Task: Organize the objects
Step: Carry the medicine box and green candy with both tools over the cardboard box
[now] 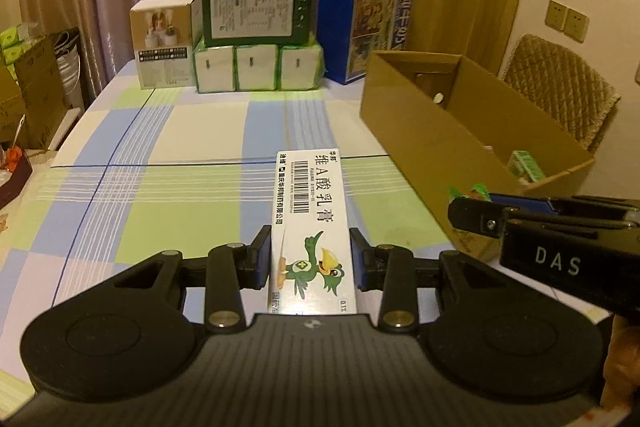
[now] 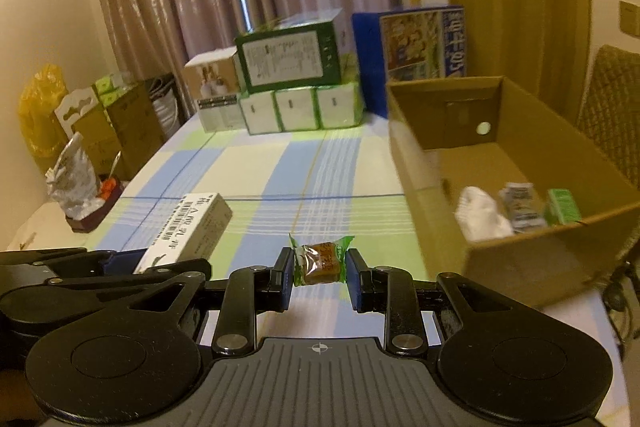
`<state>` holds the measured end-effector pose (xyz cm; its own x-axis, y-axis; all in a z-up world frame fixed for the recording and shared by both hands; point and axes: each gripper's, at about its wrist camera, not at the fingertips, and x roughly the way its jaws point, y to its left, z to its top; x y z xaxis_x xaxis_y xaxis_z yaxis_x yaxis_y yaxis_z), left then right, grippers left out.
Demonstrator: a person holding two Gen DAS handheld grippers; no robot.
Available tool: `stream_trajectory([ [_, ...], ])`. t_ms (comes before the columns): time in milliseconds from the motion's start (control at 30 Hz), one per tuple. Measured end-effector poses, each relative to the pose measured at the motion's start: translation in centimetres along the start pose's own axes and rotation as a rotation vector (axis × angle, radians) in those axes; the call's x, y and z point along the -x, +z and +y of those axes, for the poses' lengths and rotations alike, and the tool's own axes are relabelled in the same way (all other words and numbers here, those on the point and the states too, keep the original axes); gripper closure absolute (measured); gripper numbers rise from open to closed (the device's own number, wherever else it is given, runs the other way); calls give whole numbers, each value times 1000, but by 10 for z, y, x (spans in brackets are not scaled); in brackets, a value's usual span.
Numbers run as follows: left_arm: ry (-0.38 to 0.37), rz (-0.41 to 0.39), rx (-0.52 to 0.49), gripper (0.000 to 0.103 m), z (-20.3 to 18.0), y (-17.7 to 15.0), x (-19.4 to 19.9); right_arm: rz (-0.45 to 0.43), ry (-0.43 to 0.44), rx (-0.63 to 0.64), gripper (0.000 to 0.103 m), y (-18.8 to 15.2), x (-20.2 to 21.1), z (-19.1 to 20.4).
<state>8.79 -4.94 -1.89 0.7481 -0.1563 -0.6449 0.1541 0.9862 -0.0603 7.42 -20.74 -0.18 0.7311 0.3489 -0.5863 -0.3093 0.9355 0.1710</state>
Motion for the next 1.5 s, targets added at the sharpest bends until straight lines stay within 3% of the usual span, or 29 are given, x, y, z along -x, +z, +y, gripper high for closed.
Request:
stream_trajectory([
  [300, -66, -13, -38, 70, -43, -4, 33, -51, -63, -38, 79, -5, 52, -29],
  [633, -148, -17, -73, 70, -91, 8, 40, -103, -132, -111, 78, -4, 89, -75],
  [1000, -180, -23, -124, 70, -134, 30, 32, -147, -159, -177, 79, 6, 105, -119],
  [1500, -211, -16, -136, 70, -165, 61, 3, -164, -182, -191, 79, 22, 106, -157],
])
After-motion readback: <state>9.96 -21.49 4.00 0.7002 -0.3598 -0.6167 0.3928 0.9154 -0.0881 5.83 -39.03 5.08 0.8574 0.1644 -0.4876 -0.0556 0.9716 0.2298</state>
